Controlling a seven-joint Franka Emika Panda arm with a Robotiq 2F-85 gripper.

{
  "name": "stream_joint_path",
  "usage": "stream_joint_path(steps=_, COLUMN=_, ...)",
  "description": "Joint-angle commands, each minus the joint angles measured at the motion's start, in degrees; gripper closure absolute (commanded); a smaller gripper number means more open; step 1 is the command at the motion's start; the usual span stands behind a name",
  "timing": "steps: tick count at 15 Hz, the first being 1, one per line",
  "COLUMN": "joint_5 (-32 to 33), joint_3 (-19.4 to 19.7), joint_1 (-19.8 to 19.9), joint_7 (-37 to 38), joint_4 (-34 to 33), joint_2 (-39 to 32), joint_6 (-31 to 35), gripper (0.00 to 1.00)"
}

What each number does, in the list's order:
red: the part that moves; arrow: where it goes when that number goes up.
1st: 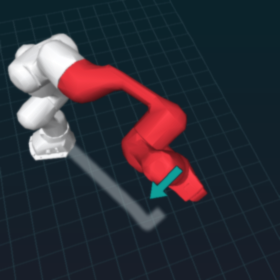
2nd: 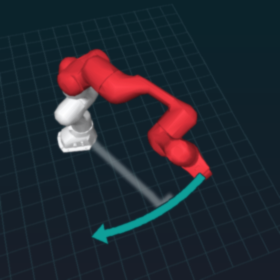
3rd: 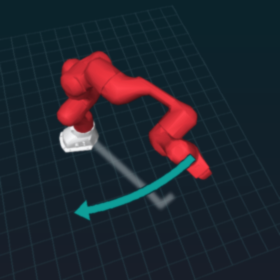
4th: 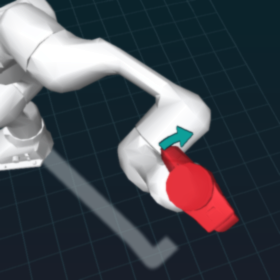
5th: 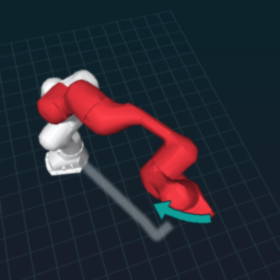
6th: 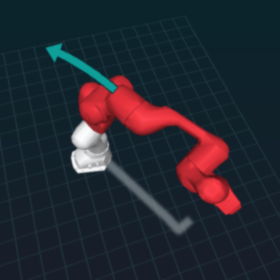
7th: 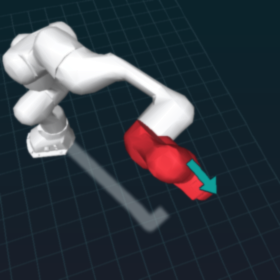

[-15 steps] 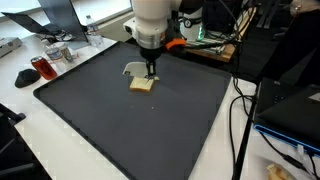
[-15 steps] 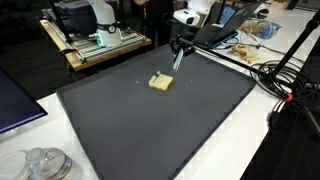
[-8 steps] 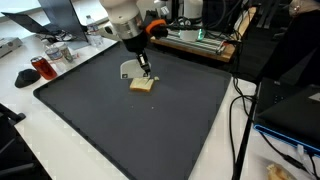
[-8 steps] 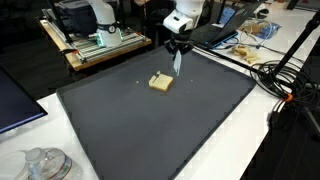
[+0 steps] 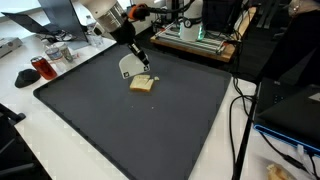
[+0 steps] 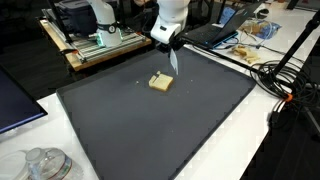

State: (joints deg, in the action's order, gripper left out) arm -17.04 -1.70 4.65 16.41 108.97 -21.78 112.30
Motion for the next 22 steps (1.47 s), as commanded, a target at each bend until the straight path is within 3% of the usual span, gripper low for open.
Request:
stream_joint_path(steps=1, joint_5=-2.9, joint_3=1.3, joint_1=0.9, joint_7=-7.1, joint_4=-1.0, joint_2=-0.9, joint_6=0.9, gripper=0.99)
stream_joint_path(steps=6, joint_5=0.9, joint_3=3.4, joint_1=-0.9, joint_7=-5.1, joint_4=2.6, joint_2=0.4, joint_6=12.6, gripper=0.99)
stream_joint_path(steps=9, joint_5=1.7, joint_3=3.9, joint_1=-0.8, joint_7=-5.5, joint_4=3.6, joint_2=0.5, joint_6=15.9, gripper=0.99)
stream_joint_path(steps=22, joint_5=-3.6, joint_3=3.8, joint_1=9.4, joint_7=-27.6, joint_4=4.0, joint_2=-0.5, joint_6=12.2, gripper=0.99)
